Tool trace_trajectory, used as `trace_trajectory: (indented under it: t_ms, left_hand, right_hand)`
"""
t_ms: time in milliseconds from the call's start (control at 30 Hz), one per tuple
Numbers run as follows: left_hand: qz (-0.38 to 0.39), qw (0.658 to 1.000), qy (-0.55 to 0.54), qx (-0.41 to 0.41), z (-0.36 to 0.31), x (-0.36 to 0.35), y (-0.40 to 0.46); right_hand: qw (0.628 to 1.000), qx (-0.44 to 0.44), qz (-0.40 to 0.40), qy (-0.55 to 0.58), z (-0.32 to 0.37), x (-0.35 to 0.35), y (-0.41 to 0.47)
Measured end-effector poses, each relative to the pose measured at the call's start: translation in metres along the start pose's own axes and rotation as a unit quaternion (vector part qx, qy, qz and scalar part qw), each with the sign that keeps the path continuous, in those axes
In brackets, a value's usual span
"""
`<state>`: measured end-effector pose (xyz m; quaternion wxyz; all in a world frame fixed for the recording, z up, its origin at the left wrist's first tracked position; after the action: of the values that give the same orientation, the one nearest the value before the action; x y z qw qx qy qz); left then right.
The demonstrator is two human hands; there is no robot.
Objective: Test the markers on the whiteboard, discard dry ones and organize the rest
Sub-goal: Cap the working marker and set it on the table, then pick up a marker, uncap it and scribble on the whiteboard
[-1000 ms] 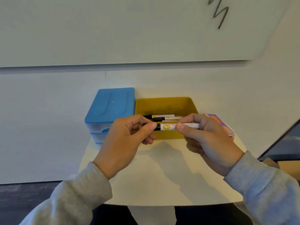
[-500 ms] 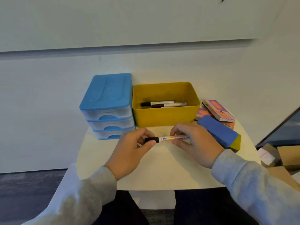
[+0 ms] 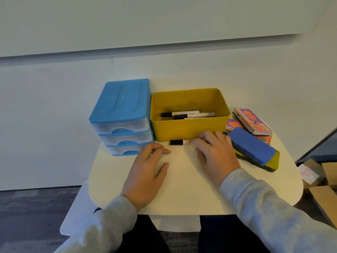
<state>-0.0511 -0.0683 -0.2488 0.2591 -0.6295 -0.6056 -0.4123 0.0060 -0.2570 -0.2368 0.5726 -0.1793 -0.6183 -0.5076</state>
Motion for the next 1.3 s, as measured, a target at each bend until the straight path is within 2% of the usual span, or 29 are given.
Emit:
trace_trajectory:
  t_ms: [167, 333, 500, 600, 733, 833, 933, 1033, 1133, 1200, 1300]
  left_hand:
    - [-0.003, 0.999, 0.027, -0.025, -0.002, -0.004, 0.001]
    - [-0.005, 1.000, 0.020, -0.022, -0.003, -0.002, 0.001]
    - [0.010, 0.998, -0.017, -0.060, -0.022, 0.006, 0.009]
    - [0.000, 0.991, -0.015, -0.131, -0.052, 0.028, 0.024]
    - [-0.071, 0.971, 0.000, -0.227, -0.096, 0.079, 0.050]
    - [-0.113, 0.966, 0.012, -0.233, -0.109, 0.117, 0.078]
    - [-0.109, 0.972, 0.049, -0.201, -0.095, 0.135, 0.118]
    - [-0.067, 0.985, 0.092, -0.131, -0.064, 0.128, 0.148]
    - [-0.035, 0.993, 0.078, -0.083, -0.045, 0.111, 0.154]
    - [-0.033, 0.994, 0.070, -0.077, -0.045, 0.106, 0.156]
    - [-0.036, 0.995, 0.061, -0.072, -0.044, 0.106, 0.157]
  right_hand:
    - [0.998, 0.003, 0.042, 0.035, -0.003, -0.012, 0.001]
    - [0.997, 0.008, 0.052, 0.057, -0.001, -0.013, 0.000]
    - [0.996, 0.022, 0.043, 0.074, 0.000, -0.012, 0.002]
    - [0.993, 0.020, 0.028, 0.115, 0.001, -0.004, 0.005]
    - [0.984, 0.062, -0.004, 0.170, 0.003, 0.016, 0.023]
    - [0.977, 0.077, -0.064, 0.186, 0.006, 0.043, 0.040]
    - [0.973, 0.082, -0.094, 0.195, 0.004, 0.065, 0.065]
    - [0.984, 0.053, -0.032, 0.166, -0.006, 0.068, 0.100]
    - [0.990, 0.026, 0.054, 0.129, -0.015, 0.059, 0.132]
    - [0.987, 0.009, 0.135, 0.088, -0.021, 0.046, 0.149]
    - [0.962, 0.008, 0.272, 0.000, -0.023, 0.022, 0.166]
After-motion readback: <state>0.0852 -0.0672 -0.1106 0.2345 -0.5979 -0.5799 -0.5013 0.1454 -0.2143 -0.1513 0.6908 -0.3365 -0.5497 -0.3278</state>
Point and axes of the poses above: each hand's wrist, its own y-axis towards the middle knuckle, its own x-axis out of the back of the hand, z = x × y, the point moved 6 cm from there along y, towards the middle knuckle, and after that the axes turned 4 degrees about z, right-handed, at the moved point
